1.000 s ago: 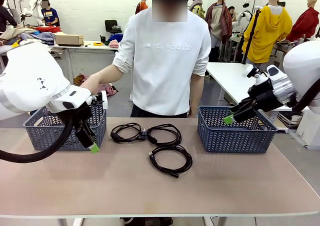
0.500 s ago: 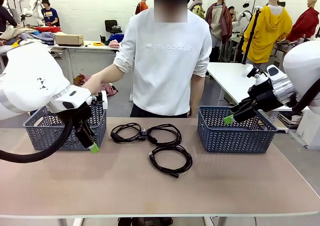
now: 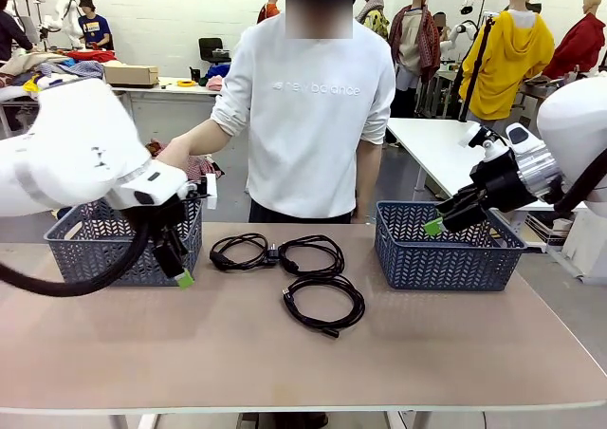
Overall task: Organize the cables according to human instructions.
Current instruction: Pick up a bundle of cables and place it in the basket indicated by the human.
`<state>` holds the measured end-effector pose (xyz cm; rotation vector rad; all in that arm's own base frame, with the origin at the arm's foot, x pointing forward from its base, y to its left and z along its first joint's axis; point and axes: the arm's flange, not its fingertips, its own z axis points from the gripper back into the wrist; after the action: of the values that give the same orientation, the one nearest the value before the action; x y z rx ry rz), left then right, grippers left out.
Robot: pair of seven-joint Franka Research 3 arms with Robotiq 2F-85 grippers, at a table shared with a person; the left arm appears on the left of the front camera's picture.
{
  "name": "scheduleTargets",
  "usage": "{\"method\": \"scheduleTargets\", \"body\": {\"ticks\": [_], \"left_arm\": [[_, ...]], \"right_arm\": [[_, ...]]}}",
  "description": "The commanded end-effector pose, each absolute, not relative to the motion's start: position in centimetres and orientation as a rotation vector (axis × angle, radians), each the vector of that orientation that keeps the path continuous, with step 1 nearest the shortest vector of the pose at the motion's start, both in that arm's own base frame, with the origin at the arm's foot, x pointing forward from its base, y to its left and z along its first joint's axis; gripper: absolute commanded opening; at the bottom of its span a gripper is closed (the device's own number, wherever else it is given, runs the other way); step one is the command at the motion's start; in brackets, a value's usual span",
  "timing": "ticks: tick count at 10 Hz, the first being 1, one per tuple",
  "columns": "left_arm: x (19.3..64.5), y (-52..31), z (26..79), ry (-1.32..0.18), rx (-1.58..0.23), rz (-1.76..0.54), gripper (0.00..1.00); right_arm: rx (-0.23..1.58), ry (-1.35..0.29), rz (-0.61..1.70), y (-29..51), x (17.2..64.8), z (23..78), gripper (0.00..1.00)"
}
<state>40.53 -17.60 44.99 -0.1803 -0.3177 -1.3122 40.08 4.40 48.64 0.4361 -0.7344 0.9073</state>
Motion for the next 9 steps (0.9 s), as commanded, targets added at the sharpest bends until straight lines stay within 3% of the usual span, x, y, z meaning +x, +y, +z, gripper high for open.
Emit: {"method": "scheduleTargets", "body": {"ticks": [1,9], "left_arm": [[44.4,-20.5,45.4,-0.258,-0.109,-1.384,1.00],[55.2,-27.9,41.1,-0.132,0.015,-1.544,1.00]], "right_arm": [[0.450,-0.761,0.925,4.3,40.4,48.5,1.00],[0.450,-0.761,0.925,4.3,40.4,48.5,1.00]]}}
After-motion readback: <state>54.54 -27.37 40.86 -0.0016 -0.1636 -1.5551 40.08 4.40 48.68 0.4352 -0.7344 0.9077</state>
